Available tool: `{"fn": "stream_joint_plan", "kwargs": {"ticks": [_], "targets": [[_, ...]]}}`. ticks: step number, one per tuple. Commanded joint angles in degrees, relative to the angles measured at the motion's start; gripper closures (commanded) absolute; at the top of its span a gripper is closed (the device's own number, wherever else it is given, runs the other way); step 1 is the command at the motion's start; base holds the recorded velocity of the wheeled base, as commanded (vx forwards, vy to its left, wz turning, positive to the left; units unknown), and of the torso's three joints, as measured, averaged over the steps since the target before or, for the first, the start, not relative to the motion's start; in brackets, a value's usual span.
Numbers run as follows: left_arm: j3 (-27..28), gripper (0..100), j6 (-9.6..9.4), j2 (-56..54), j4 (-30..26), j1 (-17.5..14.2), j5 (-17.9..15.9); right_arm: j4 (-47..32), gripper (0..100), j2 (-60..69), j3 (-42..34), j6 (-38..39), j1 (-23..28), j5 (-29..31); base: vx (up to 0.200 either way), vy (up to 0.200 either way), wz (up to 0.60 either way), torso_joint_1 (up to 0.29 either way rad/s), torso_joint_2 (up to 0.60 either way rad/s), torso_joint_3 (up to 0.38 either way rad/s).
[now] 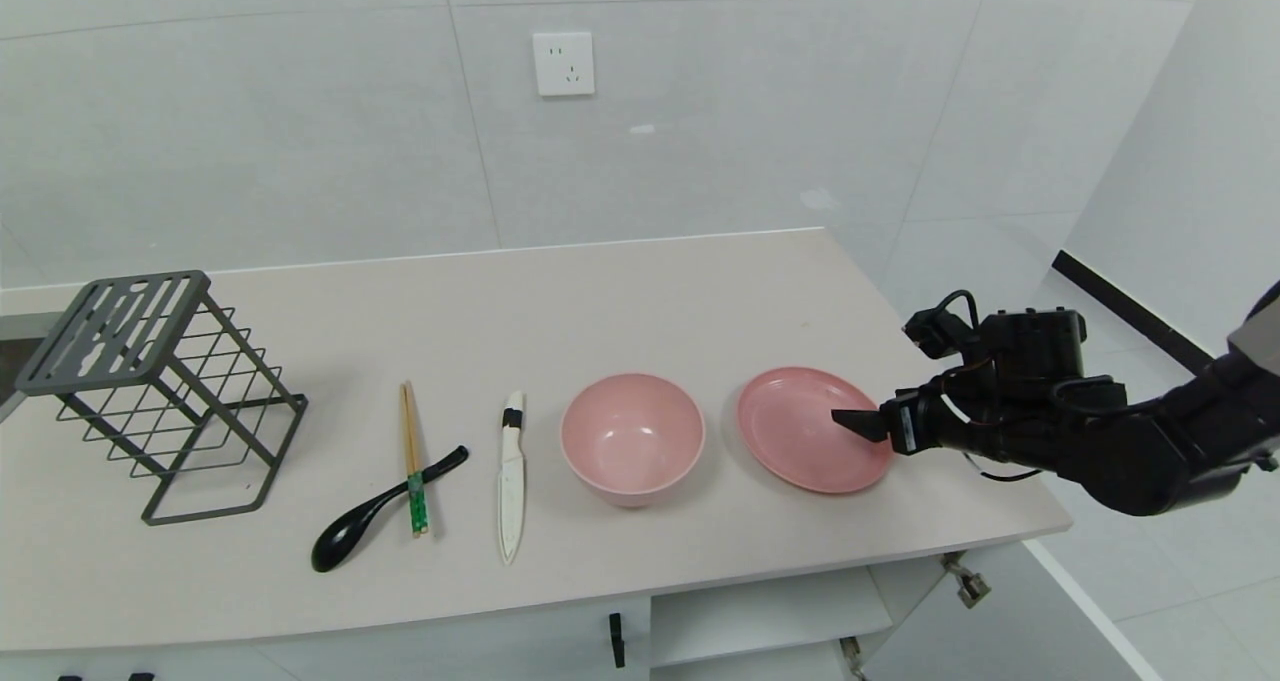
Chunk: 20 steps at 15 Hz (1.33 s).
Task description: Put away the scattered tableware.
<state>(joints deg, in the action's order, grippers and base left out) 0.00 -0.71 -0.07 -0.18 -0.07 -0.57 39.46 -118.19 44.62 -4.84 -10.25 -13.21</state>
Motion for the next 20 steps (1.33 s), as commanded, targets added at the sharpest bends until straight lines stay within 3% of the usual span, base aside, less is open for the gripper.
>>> {"fn": "stream_joint_plan", "kwargs": {"ticks": [1, 6, 14, 15, 20], "targets": [[0.00, 0, 0.00, 0.07, -0.08, -0.01, 0.05, 0.18, 0, -3.36, 2.23, 0.09, -0.29, -0.06, 0.000, 0.000, 0.00, 0.000, 0.00, 0.000], [0.00, 0, -0.35, 0.07, -0.08, -0.01, 0.05, 2.90, 0, -7.76, 3.99, 0.09, -0.38, 0.03, 0.000, 0.000, 0.00, 0.000, 0.00, 0.000], [0.00, 0, -0.52, 0.07, -0.08, -0.01, 0.05, 3.34, 0, -6.88, 0.56, 0.27, -3.46, -0.32, 0.000, 0.000, 0.00, 0.000, 0.00, 0.000], [0.00, 0, -0.52, 0.07, -0.08, -0.01, 0.05, 3.61, 100, -6.97, 0.65, 0.53, -3.37, 0.12, 0.000, 0.000, 0.00, 0.000, 0.00, 0.000], [0.00, 0, 0.18, 0.07, 0.09, -0.01, 0.22, 3.78, 100, -7.50, 0.65, 0.53, -0.03, 2.76, 0.000, 0.000, 0.00, 0.000, 0.00, 0.000]]}}
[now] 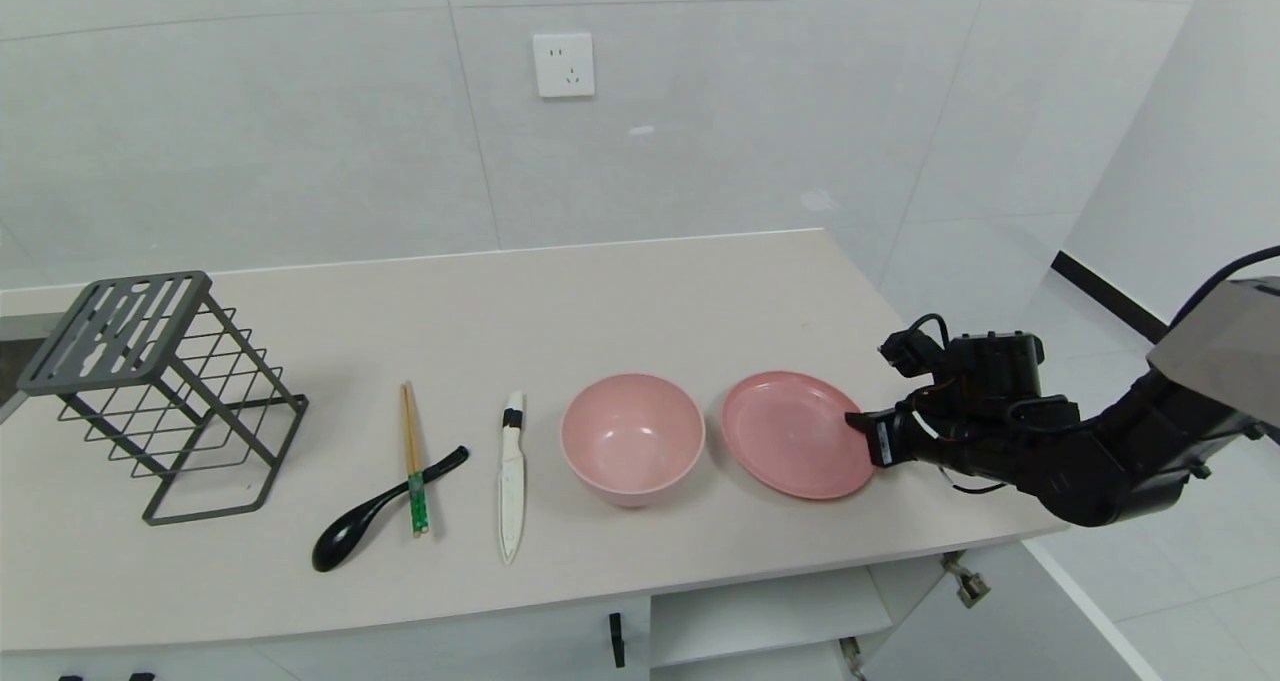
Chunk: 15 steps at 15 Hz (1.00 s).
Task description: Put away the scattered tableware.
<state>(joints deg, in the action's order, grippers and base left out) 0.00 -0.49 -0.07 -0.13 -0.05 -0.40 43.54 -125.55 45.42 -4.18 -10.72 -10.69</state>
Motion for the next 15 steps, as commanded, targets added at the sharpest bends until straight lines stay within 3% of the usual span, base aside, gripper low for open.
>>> {"fn": "stream_joint_plan", "kwargs": {"ticks": [1, 5, 9, 12, 15], "targets": [[0.00, 0, 0.05, 0.07, 0.05, -0.04, 0.05, 0.75, 100, 0.13, -0.33, -0.30, 0.34, 0.23, 0.000, 0.000, 0.00, 0.000, 0.00, 0.000], [0.00, 0, 0.05, 0.07, 0.13, -0.04, 0.05, 10.86, 100, 4.88, -5.43, -0.21, -0.01, -0.30, 0.000, 0.000, 0.00, 0.000, 0.00, 0.000], [0.00, 0, 0.05, 0.07, 0.13, 0.05, -0.30, 20.97, 100, 15.60, -16.15, -0.21, -1.15, -0.30, 0.000, 0.000, 0.00, 0.000, 0.00, 0.000], [0.00, 0, -0.04, 0.07, 0.05, -0.04, -0.21, 22.55, 100, 24.30, -21.78, -0.30, -1.59, -0.38, 0.000, 0.000, 0.00, 0.000, 0.00, 0.000], [0.00, 0, -1.80, 0.07, 0.49, -0.04, -1.00, 22.64, 100, 37.13, -28.81, -0.48, -2.12, -0.91, 0.000, 0.000, 0.00, 0.000, 0.00, 0.000]]}}
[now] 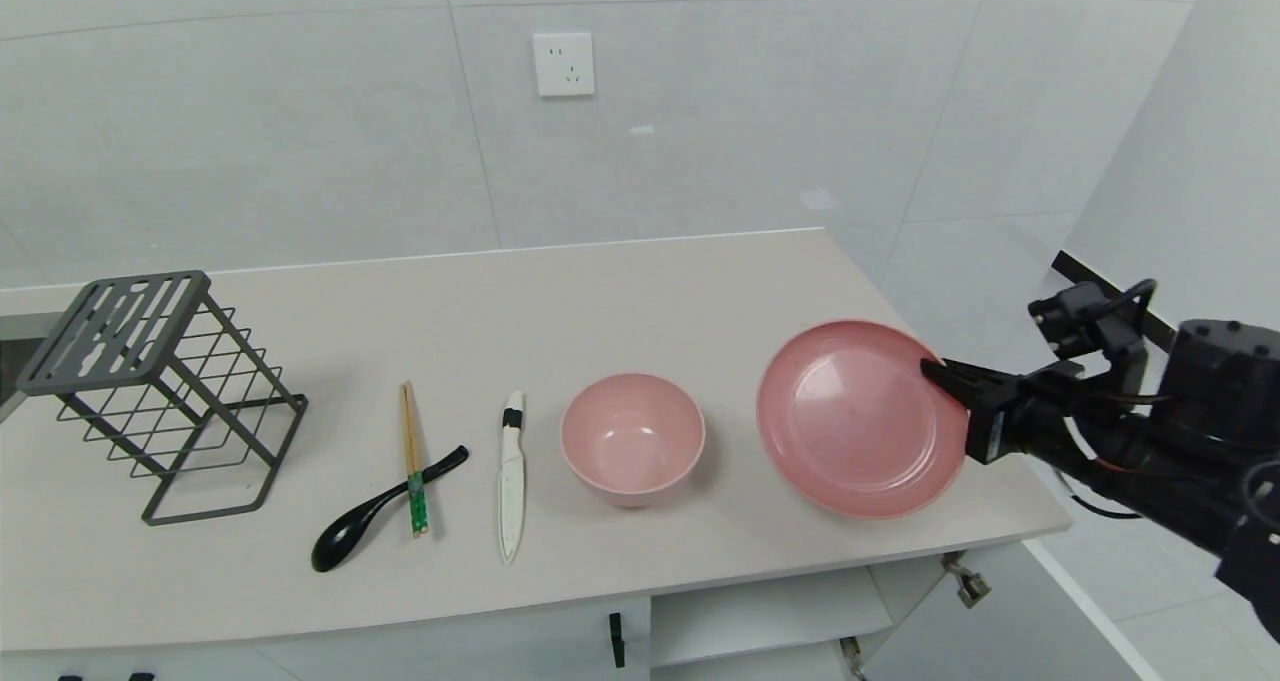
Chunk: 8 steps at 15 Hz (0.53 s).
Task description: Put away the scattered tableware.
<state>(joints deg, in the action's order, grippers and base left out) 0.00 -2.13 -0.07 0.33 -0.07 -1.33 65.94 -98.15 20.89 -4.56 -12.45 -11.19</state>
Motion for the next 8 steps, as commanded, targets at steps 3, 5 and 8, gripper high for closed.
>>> {"fn": "stream_joint_plan", "kwargs": {"ticks": [3, 5, 8], "targets": [[0.00, 0, -0.24, 0.07, 1.78, -0.10, -0.25, 0.33, 100, 19.31, -10.08, 0.08, -0.39, -0.94, 0.000, 0.000, 0.00, 0.000, 0.00, 0.000], [0.00, 0, -1.03, 0.07, 9.34, -0.10, -0.69, 0.33, 100, 26.52, -14.74, 0.08, 0.05, -1.03, 0.000, 0.000, 0.00, 0.000, 0.00, 0.000], [0.00, 0, -0.24, 0.07, 13.65, 0.07, -6.32, -0.28, 100, 34.95, -16.06, 0.08, 2.60, -3.57, 0.000, 0.000, 0.00, 0.000, 0.00, 0.000]]}}
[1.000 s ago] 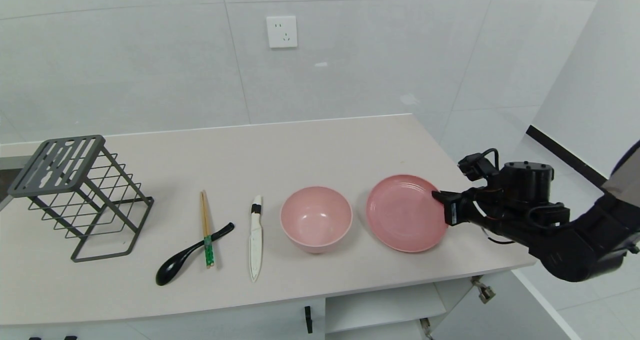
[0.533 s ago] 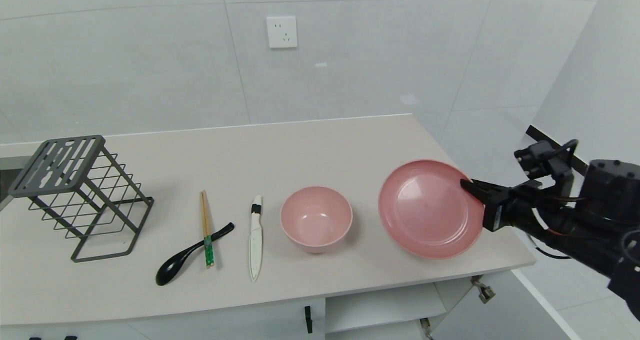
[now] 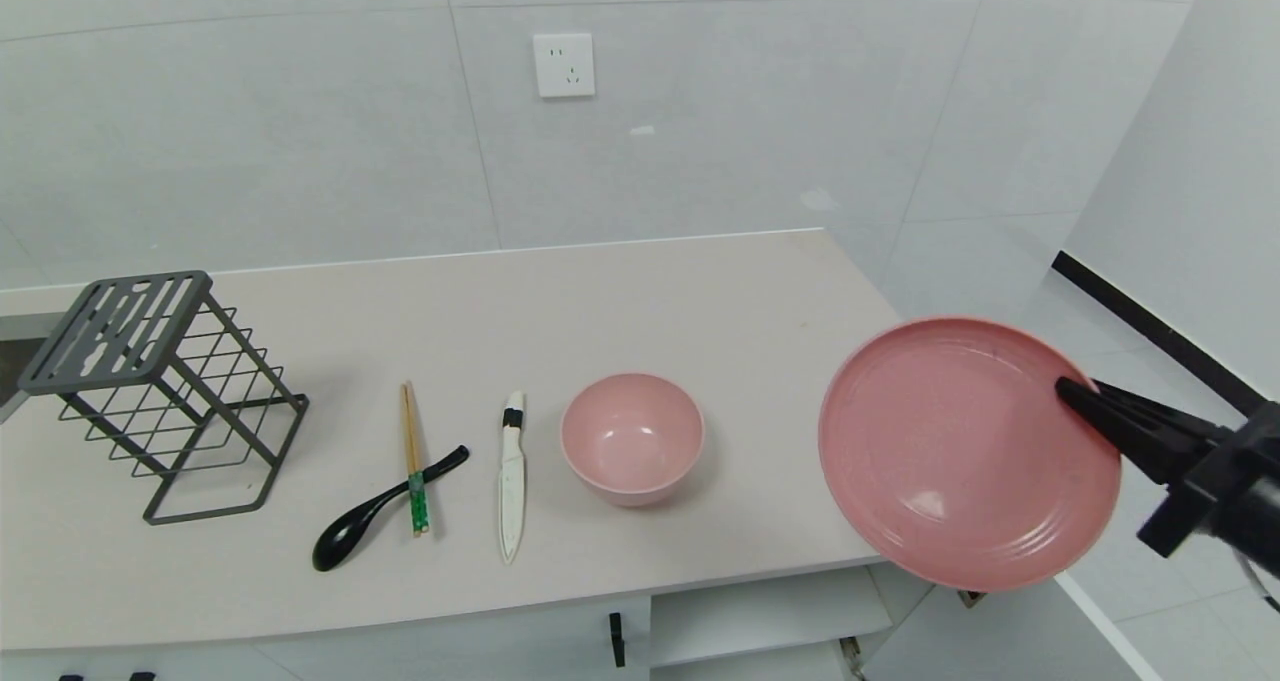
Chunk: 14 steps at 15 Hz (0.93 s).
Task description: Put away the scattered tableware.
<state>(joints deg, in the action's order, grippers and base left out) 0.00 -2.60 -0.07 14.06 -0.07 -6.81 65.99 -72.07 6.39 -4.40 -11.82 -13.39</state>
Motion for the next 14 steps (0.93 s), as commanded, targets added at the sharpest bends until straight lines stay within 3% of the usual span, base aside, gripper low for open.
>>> {"fn": "stream_joint_plan", "kwargs": {"ticks": [1, 4, 8, 12, 13, 14], "targets": [[0.35, 0, 0.49, 0.07, -1.40, 0.07, -3.20, -0.33, 100, 10.37, -1.47, -0.08, 3.30, -2.08, 0.000, 0.000, 0.00, 0.000, 0.00, 0.000], [4.57, 0, 0.58, 2.97, -7.29, 0.16, -10.50, 0.19, 100, 11.25, -1.29, -0.78, 7.43, -2.35, 0.000, 0.000, 0.00, 0.000, 0.00, 0.000], [15.29, 0, 0.58, 18.35, -5.53, 1.39, -15.51, 0.63, 100, 11.07, -1.73, -1.05, 7.69, -3.31, 0.000, 0.000, 0.00, 0.000, 0.00, 0.000], [16.08, 0, 1.19, 40.41, 9.06, 6.66, -17.97, 6.96, 100, 10.72, -4.98, -4.48, 7.52, -4.63, 0.000, 0.000, 0.00, 0.000, 0.00, 0.000], [15.82, 0, 2.07, 45.78, 13.54, 7.54, -18.06, 8.81, 100, 10.81, -4.98, -4.65, 7.52, -5.34, 0.000, 0.000, 0.00, 0.000, 0.00, 0.000], [16.35, 0, 4.27, 52.19, 19.52, 8.42, -20.17, 9.69, 100, 10.64, -4.72, -4.65, 7.52, -6.74, 0.000, 0.000, 0.00, 0.000, 0.00, 0.000]]}}
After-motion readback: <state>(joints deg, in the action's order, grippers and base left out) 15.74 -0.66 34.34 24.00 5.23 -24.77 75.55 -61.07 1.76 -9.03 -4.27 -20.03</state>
